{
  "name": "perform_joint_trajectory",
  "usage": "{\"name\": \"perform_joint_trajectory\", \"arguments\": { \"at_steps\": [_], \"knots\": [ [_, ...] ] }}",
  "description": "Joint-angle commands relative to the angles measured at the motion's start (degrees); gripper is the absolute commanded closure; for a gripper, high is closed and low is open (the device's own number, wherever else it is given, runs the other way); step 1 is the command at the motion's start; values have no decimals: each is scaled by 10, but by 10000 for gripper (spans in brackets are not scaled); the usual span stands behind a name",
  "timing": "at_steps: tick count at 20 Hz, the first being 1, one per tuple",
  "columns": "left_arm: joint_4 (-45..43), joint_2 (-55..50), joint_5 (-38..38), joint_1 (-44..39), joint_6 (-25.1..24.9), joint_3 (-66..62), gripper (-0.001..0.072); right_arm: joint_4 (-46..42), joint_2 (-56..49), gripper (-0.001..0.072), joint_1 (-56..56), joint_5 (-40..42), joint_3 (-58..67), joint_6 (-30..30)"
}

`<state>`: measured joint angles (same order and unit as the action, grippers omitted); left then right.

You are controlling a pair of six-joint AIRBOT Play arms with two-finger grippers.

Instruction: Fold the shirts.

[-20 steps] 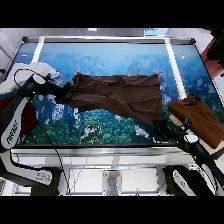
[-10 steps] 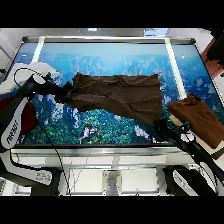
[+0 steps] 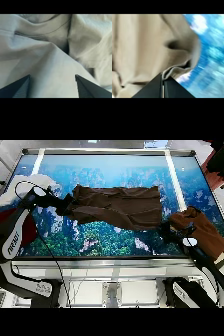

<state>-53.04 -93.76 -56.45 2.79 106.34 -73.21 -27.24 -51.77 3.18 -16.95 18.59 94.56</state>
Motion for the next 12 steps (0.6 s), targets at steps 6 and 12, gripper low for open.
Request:
{"name": "perform_joint_trajectory", "arguments": {
  "at_steps": [6, 12],
  "knots": [
    [58, -18, -28, 0, 12, 0, 395, -11, 0, 686, 0, -19, 65, -49],
    [72, -13, -1, 33, -15, -3, 402, -15, 0, 686, 0, -31, 65, -51]
  ]
}}
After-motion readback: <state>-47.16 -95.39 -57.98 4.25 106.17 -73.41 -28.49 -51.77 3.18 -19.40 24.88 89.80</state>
